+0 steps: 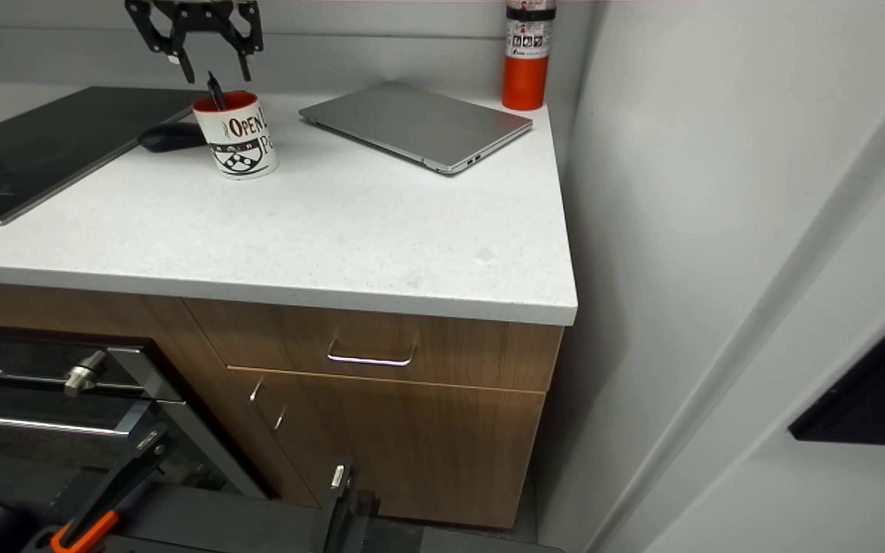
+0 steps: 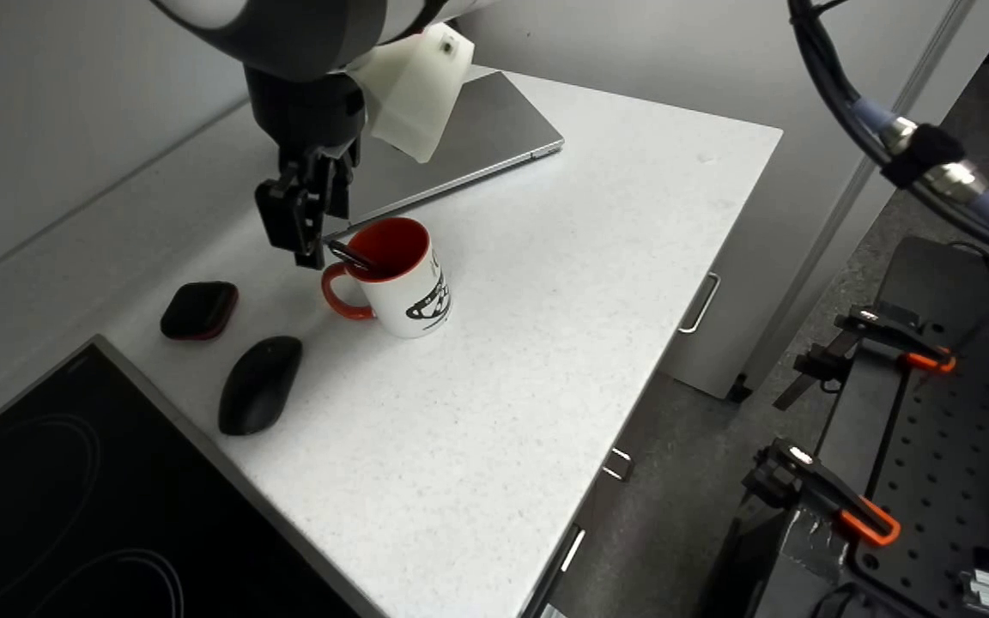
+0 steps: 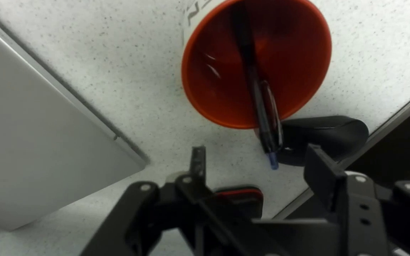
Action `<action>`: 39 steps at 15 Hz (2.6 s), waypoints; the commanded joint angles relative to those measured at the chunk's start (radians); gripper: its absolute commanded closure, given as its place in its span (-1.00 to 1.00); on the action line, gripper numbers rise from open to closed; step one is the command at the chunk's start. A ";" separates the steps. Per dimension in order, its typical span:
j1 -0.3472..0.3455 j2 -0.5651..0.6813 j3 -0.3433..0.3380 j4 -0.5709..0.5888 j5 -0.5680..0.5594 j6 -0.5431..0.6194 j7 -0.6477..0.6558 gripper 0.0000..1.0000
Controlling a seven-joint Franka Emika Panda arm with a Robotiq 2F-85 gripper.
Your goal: Take the black pen out of the mug and place it on the countertop
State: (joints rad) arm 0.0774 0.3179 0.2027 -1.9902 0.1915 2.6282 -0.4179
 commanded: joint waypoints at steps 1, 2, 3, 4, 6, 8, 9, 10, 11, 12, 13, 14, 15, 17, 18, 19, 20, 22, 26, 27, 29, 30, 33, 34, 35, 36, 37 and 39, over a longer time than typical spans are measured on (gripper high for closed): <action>-0.049 0.017 0.043 0.039 0.044 -0.041 -0.049 0.17; -0.056 0.014 0.049 0.037 0.047 -0.040 -0.052 0.30; -0.063 0.013 0.053 0.037 0.051 -0.041 -0.056 0.44; -0.070 0.015 0.059 0.040 0.059 -0.047 -0.059 0.62; -0.083 0.015 0.069 0.041 0.081 -0.054 -0.071 0.93; -0.092 0.010 0.074 0.040 0.101 -0.064 -0.081 1.00; -0.097 0.004 0.078 0.039 0.112 -0.064 -0.087 1.00; -0.102 -0.013 0.078 0.028 0.121 -0.069 -0.090 0.98; -0.110 -0.036 0.084 0.012 0.138 -0.066 -0.108 0.97; -0.112 -0.061 0.082 -0.006 0.145 -0.058 -0.115 0.97; -0.116 -0.100 0.081 -0.031 0.156 -0.049 -0.122 0.97; -0.121 -0.136 0.081 -0.052 0.173 -0.045 -0.135 0.97; -0.127 -0.181 0.082 -0.078 0.199 -0.033 -0.157 0.97; -0.127 -0.263 0.069 -0.113 0.260 -0.039 -0.194 0.97; -0.120 -0.310 0.056 -0.137 0.294 -0.033 -0.220 0.97; -0.108 -0.352 0.036 -0.155 0.315 -0.041 -0.232 0.97; -0.093 -0.392 0.009 -0.179 0.305 -0.049 -0.218 0.97; -0.073 -0.450 -0.039 -0.224 0.222 -0.081 -0.160 0.97; -0.062 -0.445 -0.099 -0.283 0.068 -0.176 -0.077 0.97; -0.064 -0.417 -0.102 -0.295 0.022 -0.170 -0.034 0.97; -0.061 -0.374 -0.110 -0.316 -0.025 -0.159 0.018 0.97; -0.059 -0.344 -0.111 -0.321 -0.041 -0.156 0.041 0.97; -0.054 -0.260 -0.110 -0.311 -0.044 -0.130 0.095 0.97; -0.054 -0.236 -0.109 -0.305 -0.039 -0.122 0.109 0.97; -0.055 -0.214 -0.110 -0.302 -0.039 -0.111 0.123 0.97; -0.056 -0.193 -0.112 -0.299 -0.049 -0.094 0.143 0.97; -0.058 -0.175 -0.112 -0.295 -0.042 -0.089 0.151 0.97; -0.059 -0.159 -0.116 -0.296 -0.054 -0.071 0.187 0.97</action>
State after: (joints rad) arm 0.0046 0.1206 0.1065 -2.3107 0.1785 2.5323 -0.3029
